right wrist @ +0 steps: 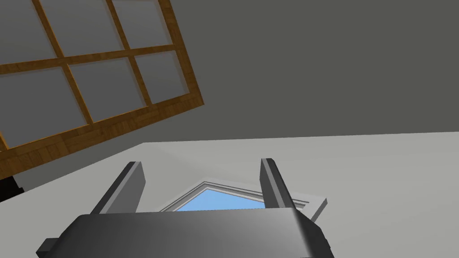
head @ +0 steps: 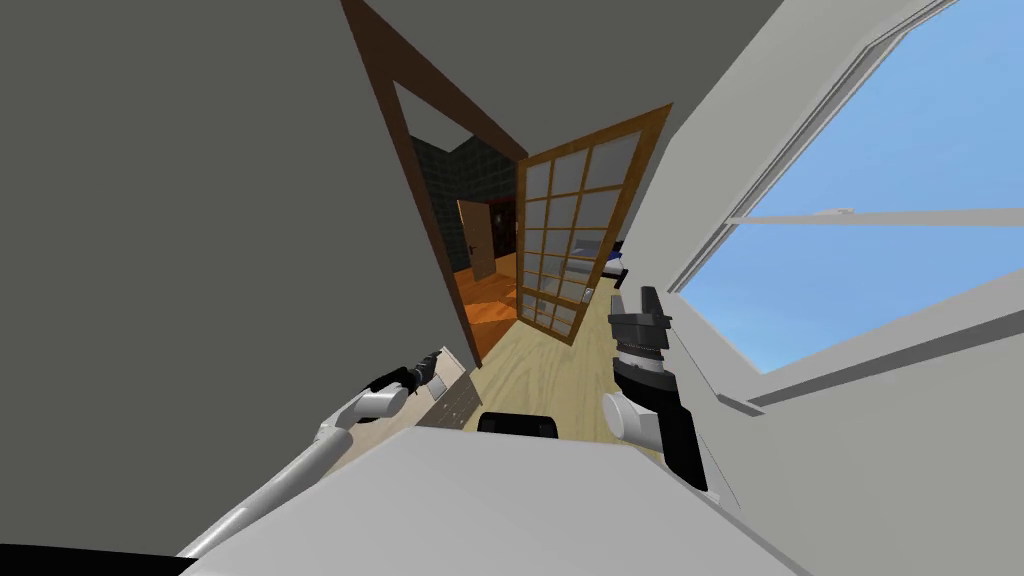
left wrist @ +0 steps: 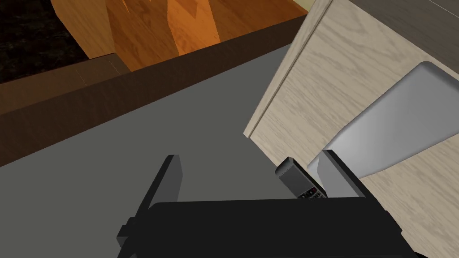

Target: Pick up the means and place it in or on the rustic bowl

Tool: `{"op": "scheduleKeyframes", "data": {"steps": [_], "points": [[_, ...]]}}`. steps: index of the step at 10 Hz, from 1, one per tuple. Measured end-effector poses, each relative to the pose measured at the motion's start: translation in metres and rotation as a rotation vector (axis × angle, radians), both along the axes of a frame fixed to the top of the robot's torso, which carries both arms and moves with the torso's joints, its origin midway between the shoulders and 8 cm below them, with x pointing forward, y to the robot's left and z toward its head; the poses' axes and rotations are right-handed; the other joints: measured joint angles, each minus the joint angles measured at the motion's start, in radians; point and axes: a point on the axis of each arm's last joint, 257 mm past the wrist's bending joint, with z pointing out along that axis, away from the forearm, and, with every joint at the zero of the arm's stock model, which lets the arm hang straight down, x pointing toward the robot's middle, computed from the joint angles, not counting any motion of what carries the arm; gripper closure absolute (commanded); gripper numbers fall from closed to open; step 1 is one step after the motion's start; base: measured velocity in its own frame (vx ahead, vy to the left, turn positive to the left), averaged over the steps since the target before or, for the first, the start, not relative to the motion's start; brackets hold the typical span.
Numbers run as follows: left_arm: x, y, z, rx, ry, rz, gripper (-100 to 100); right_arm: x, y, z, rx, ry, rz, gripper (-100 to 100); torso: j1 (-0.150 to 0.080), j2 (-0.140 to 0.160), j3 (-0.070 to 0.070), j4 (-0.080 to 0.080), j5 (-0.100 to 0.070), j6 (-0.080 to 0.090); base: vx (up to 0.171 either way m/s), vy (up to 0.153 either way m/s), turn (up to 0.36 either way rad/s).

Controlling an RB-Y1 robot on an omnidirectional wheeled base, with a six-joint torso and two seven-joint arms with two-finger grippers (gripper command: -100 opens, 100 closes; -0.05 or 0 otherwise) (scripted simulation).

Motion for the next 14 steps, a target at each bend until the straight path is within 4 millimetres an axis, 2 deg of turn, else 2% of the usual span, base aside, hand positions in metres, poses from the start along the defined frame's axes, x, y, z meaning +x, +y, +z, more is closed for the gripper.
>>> {"op": "scheduleKeyframes", "data": {"steps": [1,2,5,6,7,9,10,12,14], "points": [[-0.013,-0.002,-0.015,-0.007,0.050,-0.002,-100,0.000,0.000,0.000,0.000,0.000,0.000,0,0.000,0.000,0.000,0.000,0.000,0.001,0.000,0.058,-0.144],[-0.019,-0.003,-0.023,-0.009,0.081,-0.005,-100,0.000,0.000,0.000,0.000,0.000,0.000,0,0.000,0.000,0.000,0.000,0.000,0.000,-0.006,0.061,-0.227],[-0.056,0.003,-0.056,-0.023,0.240,-0.013,-100,0.000,0.000,0.000,0.000,0.000,0.000,0,0.002,0.000,0.000,0.000,0.001,-0.001,0.000,0.093,-0.292],[-0.075,0.002,-0.067,-0.024,0.287,-0.018,-100,0.000,0.000,0.000,0.000,0.000,0.000,0,0.002,-0.001,-0.001,0.000,0.000,0.000,0.001,0.100,-0.430],[-0.098,0.009,-0.076,-0.026,0.350,-0.019,-100,0.000,0.000,0.000,0.000,0.000,0.000,0,0.003,-0.001,0.000,0.000,0.000,0.000,-0.003,0.084,-0.095],[-0.122,0.006,-0.092,-0.032,0.426,-0.026,-100,0.000,0.000,0.000,0.000,0.000,0.000,0,0.001,-0.002,-0.001,0.000,0.000,0.000,0.019,0.059,-0.149],[-0.132,0.008,-0.098,-0.035,0.453,-0.026,-100,0.000,0.000,0.000,0.000,0.000,0.000,0,0.000,-0.002,-0.001,-0.001,0.000,-0.001,0.021,0.057,-0.229],[-0.164,0.014,-0.110,-0.034,0.541,-0.031,-100,0.000,0.000,0.000,0.000,0.000,0.000,0,0.003,-0.003,-0.002,-0.001,0.000,0.000,0.013,0.103,-0.244],[-0.184,0.021,-0.121,-0.034,0.602,-0.028,-100,0.000,0.000,0.000,0.000,0.000,0.000,0,0.001,-0.002,-0.001,-0.001,0.000,0.000,0.011,0.075,-0.231]]}}
